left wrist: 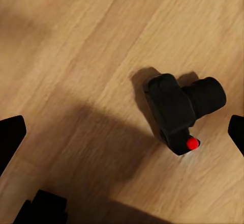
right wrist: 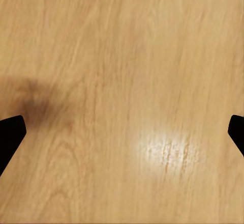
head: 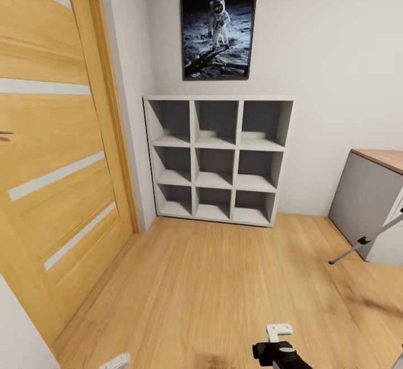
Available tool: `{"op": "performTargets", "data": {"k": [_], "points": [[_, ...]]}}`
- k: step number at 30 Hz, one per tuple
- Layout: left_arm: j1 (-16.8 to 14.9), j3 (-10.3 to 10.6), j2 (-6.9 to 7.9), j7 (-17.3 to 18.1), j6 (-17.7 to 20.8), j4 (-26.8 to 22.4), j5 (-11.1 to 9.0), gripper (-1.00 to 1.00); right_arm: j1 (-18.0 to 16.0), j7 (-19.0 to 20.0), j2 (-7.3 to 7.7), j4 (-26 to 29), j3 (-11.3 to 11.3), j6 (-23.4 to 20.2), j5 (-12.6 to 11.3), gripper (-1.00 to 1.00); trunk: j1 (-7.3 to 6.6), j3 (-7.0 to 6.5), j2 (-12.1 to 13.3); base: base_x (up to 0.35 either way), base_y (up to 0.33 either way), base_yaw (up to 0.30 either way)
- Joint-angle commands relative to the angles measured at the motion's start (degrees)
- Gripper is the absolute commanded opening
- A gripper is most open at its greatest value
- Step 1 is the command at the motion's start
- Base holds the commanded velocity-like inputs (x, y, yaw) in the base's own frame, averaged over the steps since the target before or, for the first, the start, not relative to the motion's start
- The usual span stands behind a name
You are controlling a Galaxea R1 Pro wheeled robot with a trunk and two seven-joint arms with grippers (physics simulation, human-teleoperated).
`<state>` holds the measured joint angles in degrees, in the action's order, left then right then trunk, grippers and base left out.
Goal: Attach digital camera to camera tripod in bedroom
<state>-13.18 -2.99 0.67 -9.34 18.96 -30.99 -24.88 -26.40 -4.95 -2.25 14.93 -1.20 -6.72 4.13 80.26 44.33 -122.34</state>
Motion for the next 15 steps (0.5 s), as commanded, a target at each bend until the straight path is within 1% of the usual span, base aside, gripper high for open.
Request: {"op": "performTargets", "data": {"k": [1, 15], "points": [[-0.01, 0.01, 0.01, -0.33, 0.29, -0.13, -0.60, 1.00, -0.02, -0.14, -0.03, 0.10, -0.12, -0.40, 0.43, 1.00, 0.22, 0.24, -0.44, 0.000, 0.000, 0.000], [-0.01, 0.01, 0.01, -0.33, 0.29, -0.25, -0.60, 1.00, 0.02, -0.14, -0.04, -0.16, -0.12, -0.39, 0.36, 1.00, 3.29, 2.76, -6.06, 0.000, 0.000, 0.000]]}}
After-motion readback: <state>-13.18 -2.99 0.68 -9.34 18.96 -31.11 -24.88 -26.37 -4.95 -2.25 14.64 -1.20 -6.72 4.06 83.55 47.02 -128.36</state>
